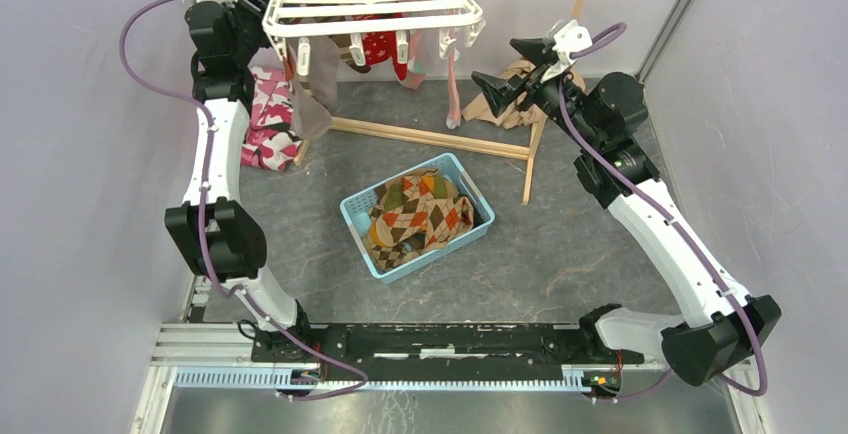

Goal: Clip the socks to the hanger
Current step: Rotate the hanger at the clothesline.

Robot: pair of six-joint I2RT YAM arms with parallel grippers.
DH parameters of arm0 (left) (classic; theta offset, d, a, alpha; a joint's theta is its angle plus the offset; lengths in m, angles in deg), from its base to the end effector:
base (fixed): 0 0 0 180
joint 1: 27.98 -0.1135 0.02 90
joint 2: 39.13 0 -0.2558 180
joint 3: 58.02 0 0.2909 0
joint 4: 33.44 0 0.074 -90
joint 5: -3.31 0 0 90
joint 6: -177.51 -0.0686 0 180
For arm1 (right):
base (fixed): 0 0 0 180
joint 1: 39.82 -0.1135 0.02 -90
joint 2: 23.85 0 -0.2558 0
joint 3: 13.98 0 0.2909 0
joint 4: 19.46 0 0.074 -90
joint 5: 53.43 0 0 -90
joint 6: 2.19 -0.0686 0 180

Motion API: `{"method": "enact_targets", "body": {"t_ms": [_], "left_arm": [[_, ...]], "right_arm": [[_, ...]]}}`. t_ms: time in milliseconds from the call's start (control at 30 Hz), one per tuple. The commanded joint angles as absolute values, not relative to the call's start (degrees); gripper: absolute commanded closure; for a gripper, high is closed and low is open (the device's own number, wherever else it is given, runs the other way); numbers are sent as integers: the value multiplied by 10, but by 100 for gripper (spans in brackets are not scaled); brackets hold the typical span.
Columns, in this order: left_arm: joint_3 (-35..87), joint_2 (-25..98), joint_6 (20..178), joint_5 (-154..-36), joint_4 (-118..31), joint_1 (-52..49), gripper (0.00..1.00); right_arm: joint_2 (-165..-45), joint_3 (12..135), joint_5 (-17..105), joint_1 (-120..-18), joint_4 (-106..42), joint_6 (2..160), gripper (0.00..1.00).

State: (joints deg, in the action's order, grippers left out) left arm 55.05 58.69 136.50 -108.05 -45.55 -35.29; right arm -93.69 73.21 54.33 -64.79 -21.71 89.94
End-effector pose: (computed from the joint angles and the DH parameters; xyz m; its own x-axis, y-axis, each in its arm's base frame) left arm 0.4725 0.0354 0.4510 -0.1471 -0.7274 -0.6703 0.1999 0.6418 -0.7404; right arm 0.3030 0.1642 0.4767 0.2609 0.0824 -0.9619 -0.6598 0.7426 -0.1153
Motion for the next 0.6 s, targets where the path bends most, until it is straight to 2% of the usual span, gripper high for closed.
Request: {"method": "enact_targets", "body": {"t_ms": [0, 300, 467, 567], "left_arm": [[609, 624, 1404, -1125, -414, -363, 48], [652, 683, 1440, -1153, -391, -375, 49], [656, 688, 1447, -1156, -387, -385, 48], [647, 677, 1448, -1154, -391, -401, 46]], "right_arm": [[-952, 763, 522, -638, -194, 864, 7], [-1059, 888, 543, -638, -228, 863, 9], [-1102, 927, 604, -638, -197, 812, 16], [-1121, 947, 623, -639, -187, 786, 25]]}}
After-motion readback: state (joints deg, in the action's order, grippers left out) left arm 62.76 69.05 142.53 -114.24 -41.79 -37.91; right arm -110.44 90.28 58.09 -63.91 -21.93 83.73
